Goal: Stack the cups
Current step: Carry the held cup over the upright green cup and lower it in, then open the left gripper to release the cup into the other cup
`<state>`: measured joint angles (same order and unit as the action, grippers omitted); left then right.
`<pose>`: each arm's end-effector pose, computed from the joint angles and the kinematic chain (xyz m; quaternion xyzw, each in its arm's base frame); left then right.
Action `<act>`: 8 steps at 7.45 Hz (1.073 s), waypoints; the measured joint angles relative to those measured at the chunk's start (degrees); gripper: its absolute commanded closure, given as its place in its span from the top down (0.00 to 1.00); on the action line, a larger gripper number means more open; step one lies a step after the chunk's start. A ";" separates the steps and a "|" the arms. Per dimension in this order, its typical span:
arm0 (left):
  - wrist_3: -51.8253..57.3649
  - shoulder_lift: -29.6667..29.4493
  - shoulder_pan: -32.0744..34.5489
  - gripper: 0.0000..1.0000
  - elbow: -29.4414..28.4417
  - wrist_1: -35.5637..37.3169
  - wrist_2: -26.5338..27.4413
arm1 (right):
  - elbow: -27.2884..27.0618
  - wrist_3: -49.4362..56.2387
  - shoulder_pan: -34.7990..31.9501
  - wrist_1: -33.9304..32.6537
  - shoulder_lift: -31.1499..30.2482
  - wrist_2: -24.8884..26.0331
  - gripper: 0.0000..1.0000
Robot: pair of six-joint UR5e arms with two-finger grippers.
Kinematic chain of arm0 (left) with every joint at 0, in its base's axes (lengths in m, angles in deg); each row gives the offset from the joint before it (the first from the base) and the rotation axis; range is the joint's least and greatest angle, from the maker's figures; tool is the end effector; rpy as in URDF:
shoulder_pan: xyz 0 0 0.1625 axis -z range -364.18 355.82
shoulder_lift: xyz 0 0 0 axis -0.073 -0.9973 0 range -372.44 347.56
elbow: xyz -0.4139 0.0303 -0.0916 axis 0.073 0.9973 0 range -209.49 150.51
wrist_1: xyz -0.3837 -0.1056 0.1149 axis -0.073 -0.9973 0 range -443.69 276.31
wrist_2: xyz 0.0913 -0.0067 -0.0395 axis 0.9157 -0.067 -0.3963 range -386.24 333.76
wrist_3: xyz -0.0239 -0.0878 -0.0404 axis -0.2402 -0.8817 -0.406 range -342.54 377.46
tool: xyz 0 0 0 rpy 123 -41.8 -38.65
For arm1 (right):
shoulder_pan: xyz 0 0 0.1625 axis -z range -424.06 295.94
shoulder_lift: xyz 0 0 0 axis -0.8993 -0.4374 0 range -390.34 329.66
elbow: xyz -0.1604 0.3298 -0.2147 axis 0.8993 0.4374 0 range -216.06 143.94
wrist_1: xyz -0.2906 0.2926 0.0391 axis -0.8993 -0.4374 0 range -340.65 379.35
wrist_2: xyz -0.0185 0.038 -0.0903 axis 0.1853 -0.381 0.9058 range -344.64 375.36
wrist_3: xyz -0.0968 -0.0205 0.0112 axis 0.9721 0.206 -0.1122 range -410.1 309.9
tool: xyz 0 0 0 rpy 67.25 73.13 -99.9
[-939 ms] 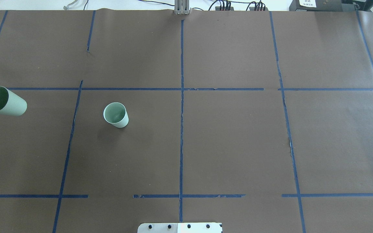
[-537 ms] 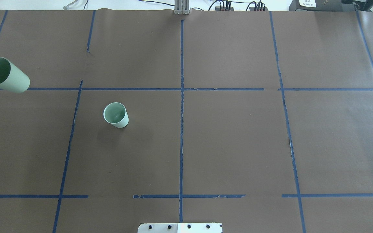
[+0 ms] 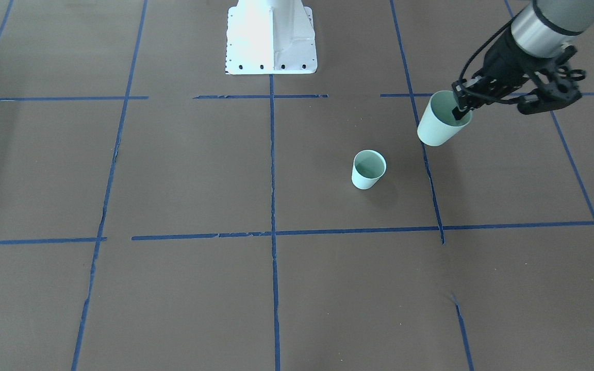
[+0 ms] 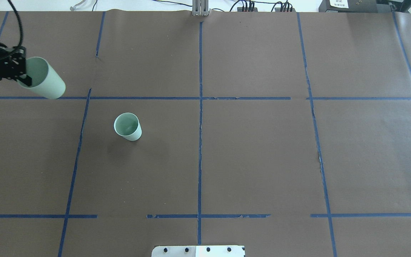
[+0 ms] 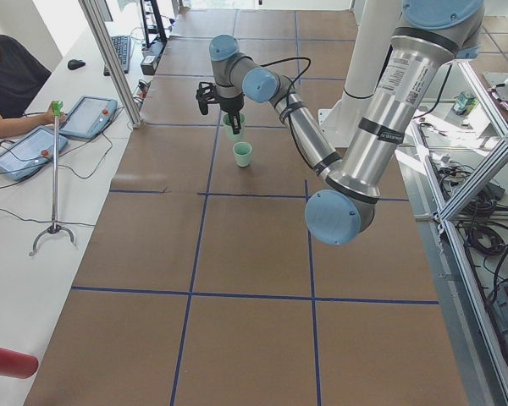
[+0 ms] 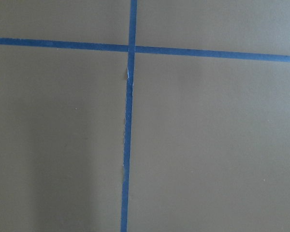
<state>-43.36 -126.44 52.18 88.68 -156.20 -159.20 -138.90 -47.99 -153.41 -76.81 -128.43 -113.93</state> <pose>0.2428 -0.4833 0.2443 -0.0683 0.4408 -0.1028 0.8891 0.0654 -0.4296 0.6303 -0.0073 -0.3363 -0.0186 0.9415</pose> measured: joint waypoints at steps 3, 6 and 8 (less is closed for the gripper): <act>-8.08 -1.91 -6.98 0.00 -7.10 -9.88 3.52 | 0.00 0.00 -0.01 0.00 0.00 0.00 1.00; -9.42 -1.93 -10.16 0.00 -11.37 -14.46 5.35 | 0.00 0.00 0.00 0.00 0.00 0.00 1.00; -9.56 -1.67 -10.88 0.00 -12.37 -15.55 5.57 | 0.00 0.00 -0.01 0.00 0.00 0.00 1.00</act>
<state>-52.92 -128.11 41.30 76.31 -171.75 -153.63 -138.90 -47.99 -153.42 -76.81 -128.43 -113.93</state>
